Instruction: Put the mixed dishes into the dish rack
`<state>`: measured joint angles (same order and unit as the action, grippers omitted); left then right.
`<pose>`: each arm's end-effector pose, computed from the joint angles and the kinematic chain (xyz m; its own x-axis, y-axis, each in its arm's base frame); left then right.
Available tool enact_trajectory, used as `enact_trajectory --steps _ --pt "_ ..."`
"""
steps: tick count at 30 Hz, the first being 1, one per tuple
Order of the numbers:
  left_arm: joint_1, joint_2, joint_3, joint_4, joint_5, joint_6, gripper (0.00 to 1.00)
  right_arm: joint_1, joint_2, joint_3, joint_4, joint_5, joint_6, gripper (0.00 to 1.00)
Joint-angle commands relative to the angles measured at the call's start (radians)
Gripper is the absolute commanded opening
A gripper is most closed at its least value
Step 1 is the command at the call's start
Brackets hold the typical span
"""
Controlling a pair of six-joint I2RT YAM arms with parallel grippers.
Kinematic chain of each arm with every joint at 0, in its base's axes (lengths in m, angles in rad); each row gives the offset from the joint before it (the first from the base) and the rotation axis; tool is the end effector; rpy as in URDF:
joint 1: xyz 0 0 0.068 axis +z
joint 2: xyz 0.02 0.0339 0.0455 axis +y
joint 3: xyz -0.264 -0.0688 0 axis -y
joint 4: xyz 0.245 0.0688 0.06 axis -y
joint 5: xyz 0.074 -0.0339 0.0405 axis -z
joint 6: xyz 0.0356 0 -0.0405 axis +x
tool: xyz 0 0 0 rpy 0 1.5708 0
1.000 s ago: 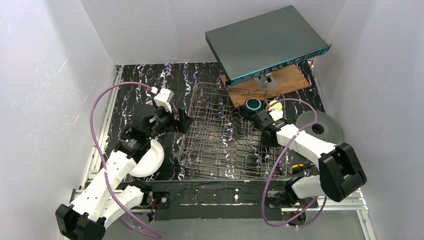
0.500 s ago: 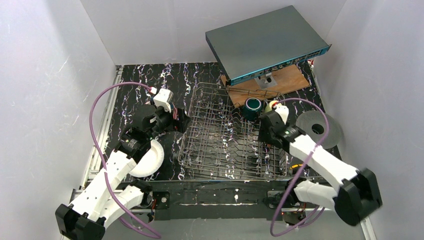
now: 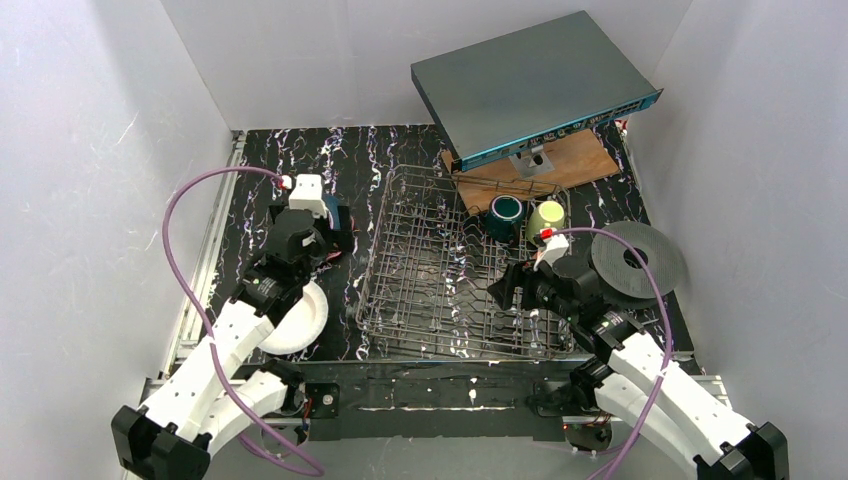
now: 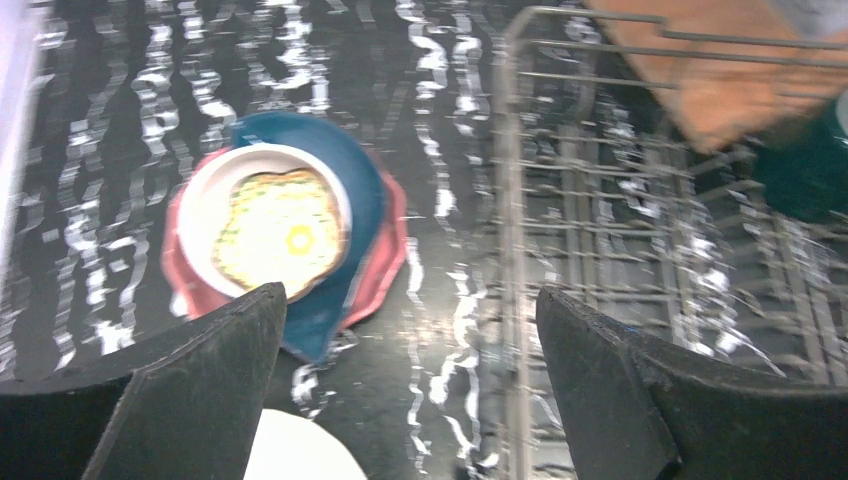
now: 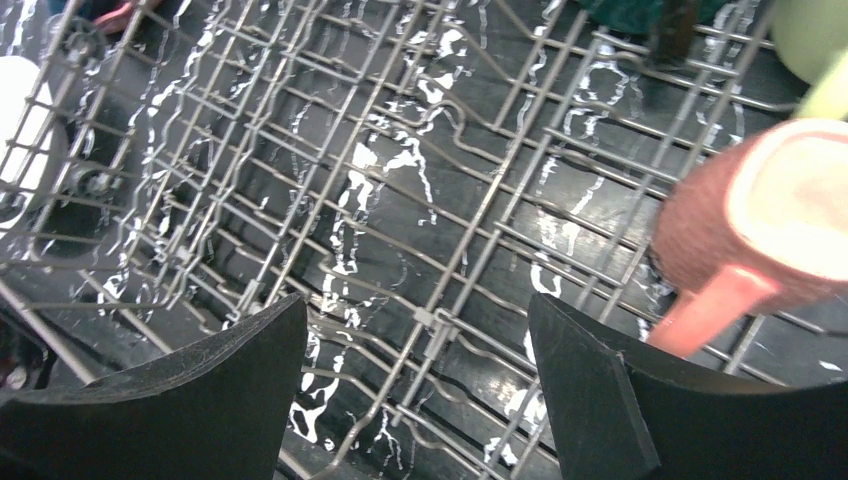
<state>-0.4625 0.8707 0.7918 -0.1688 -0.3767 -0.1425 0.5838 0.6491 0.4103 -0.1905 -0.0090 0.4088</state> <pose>0.1873 -0.0787 0.3296 -0.2308 -0.0325 -0.9725 0.0636 0.9968 -0.0484 0.1346 0.0893 0.2278 -0.5405 0.1193 -0.8328 -0.3740 0.8527 0.3649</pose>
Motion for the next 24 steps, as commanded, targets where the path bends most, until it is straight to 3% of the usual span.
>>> enact_trajectory --steps 1,5,7,12,17,24 --pt "-0.004 0.085 0.035 -0.102 -0.271 -0.073 0.98 0.002 0.005 0.021 0.090 -0.098 -0.023 0.89" --pt "0.001 0.153 0.133 -0.288 -0.222 -0.298 0.95 0.002 -0.024 0.000 0.115 -0.087 -0.016 0.91" --pt "0.002 0.162 0.139 -0.291 -0.171 -0.325 0.92 0.002 -0.029 -0.010 0.125 -0.088 -0.014 0.91" --pt "0.011 0.269 0.171 -0.276 -0.060 -0.245 0.77 0.002 -0.018 -0.018 0.148 -0.108 -0.013 0.92" --pt "0.021 0.453 0.276 -0.338 -0.084 -0.143 0.54 0.002 -0.023 -0.041 0.179 -0.107 -0.014 0.92" --pt "0.051 0.687 0.392 -0.329 -0.151 0.005 0.45 0.002 -0.049 -0.051 0.171 -0.097 -0.012 0.92"
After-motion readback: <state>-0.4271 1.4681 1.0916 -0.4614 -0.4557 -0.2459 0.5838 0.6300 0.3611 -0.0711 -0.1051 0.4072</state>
